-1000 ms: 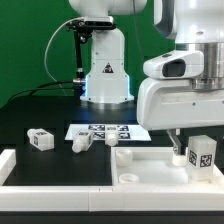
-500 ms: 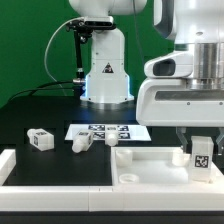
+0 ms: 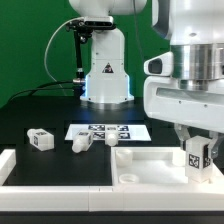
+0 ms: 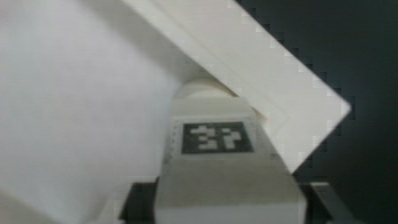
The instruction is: Assemble one leg
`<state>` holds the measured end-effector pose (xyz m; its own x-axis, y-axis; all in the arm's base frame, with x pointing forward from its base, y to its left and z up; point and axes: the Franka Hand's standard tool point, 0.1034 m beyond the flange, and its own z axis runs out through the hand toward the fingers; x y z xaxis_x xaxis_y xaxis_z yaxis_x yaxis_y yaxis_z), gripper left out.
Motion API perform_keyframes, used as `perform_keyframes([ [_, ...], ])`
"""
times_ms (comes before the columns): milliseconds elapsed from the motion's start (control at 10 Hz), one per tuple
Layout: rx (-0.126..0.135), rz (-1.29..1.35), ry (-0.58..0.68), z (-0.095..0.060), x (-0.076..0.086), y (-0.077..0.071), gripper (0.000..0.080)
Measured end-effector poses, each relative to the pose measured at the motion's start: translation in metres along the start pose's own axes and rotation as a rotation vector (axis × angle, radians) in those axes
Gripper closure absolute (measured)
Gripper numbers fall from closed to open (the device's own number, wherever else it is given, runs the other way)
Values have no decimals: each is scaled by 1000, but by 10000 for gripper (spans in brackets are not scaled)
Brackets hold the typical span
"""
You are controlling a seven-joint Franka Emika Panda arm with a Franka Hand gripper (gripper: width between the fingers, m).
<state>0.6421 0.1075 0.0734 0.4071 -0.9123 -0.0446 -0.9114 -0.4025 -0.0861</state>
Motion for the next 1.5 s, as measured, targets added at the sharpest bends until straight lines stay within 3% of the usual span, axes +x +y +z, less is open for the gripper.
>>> perform_keyframes([
  [200,15,121,-5,0,2,1,514],
  [400,11,7,3,0,2,1,513],
  [600,-6,-428,13,-4,-1,-2,224],
  [700,-12,-533,7,-4,-5,-2,224],
  [800,-14,-589,10,-3,-3,-2,166],
  [1000,-16,-725,10,-3,-2,-1,155],
  [1200,-47,-1089,24,-1,-5,-1,151],
  [1300,-46,-1284,31,-1,-10,-4,151],
  [1500,-40,-1301,42,0,-7,-4,179],
])
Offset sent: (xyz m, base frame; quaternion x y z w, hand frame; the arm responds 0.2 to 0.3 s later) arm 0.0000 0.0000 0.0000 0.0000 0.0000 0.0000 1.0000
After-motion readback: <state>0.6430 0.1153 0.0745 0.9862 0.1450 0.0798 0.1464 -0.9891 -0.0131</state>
